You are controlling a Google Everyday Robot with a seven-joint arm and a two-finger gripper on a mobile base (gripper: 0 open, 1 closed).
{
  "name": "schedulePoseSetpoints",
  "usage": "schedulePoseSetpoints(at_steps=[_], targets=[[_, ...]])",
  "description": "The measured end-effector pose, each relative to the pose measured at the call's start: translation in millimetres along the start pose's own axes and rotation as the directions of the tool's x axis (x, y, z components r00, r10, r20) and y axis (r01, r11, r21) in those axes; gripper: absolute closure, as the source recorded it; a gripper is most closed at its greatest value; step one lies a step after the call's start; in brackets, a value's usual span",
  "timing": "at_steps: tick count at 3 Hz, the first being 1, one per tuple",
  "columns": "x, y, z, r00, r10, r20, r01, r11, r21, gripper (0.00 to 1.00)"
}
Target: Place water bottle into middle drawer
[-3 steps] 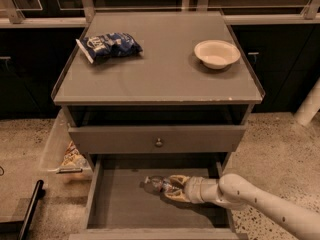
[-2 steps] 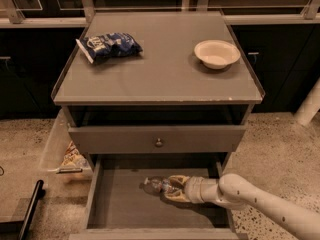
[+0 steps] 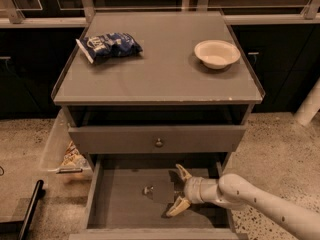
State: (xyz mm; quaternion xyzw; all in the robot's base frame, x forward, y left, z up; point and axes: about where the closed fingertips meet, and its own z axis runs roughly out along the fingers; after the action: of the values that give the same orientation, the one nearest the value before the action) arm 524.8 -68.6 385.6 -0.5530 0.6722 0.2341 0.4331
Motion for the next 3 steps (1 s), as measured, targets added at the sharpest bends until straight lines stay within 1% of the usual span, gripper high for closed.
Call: schedulePoseSetpoints(at_steps=[1, 2, 3], targets=[[-2, 1, -6, 1.000, 0.006, -0.003, -0.006, 1.0000, -0.002, 0.00], [-10, 1, -30, 1.000, 0.002, -0.007, -0.002, 0.9998, 0.018, 0.00], [-24, -1, -64, 1.000, -0.015, -0.017, 0.016, 0.9985, 0.051, 0.00]])
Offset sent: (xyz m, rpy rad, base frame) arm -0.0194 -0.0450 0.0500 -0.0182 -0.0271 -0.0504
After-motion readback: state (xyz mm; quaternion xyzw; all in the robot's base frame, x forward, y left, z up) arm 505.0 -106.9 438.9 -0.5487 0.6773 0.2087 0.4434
